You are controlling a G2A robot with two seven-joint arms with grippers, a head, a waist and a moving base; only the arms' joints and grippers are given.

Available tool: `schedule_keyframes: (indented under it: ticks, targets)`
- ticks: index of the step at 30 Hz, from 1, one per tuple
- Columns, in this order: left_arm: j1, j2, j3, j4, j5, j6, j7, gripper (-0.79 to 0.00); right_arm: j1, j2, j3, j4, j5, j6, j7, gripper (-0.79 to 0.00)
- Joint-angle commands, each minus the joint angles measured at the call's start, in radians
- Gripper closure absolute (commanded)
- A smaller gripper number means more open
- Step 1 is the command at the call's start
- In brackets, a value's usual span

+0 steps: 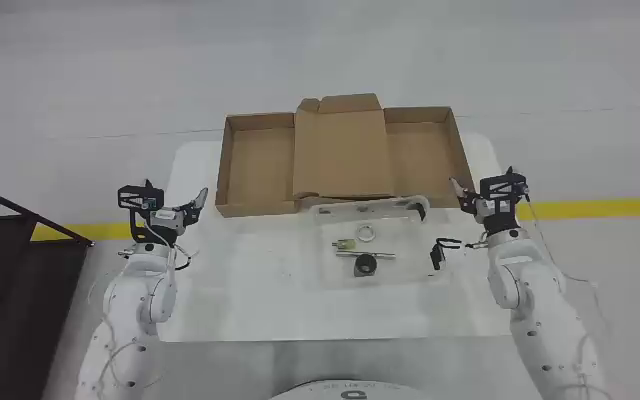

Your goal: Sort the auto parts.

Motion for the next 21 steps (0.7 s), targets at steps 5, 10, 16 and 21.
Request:
schedule_keyframes:
  ticks: [5,10,16,21]
  targets:
    - [0.0,0.0,0.0,0.0,0.0,0.0,0.0,-0.784,0.0,0.0,0.0,0.0,0.0,0.0,0.0,-0.784]
    - [0.0,0.0,0.0,0.0,0.0,0.0,0.0,-0.785,-0.001,0.001,-0.017,-0.017,-0.014,-0.044,0.009,-0.785]
    - [0.0,0.0,0.0,0.0,0.0,0.0,0.0,-0.785,-0.034,0.004,-0.064,-0.112,-0.031,-0.179,0.094,-0.785]
    - [0.0,0.0,0.0,0.0,0.0,0.0,0.0,-0.785,-0.055,0.003,-0.121,-0.184,-0.05,-0.225,0.178,-0.785]
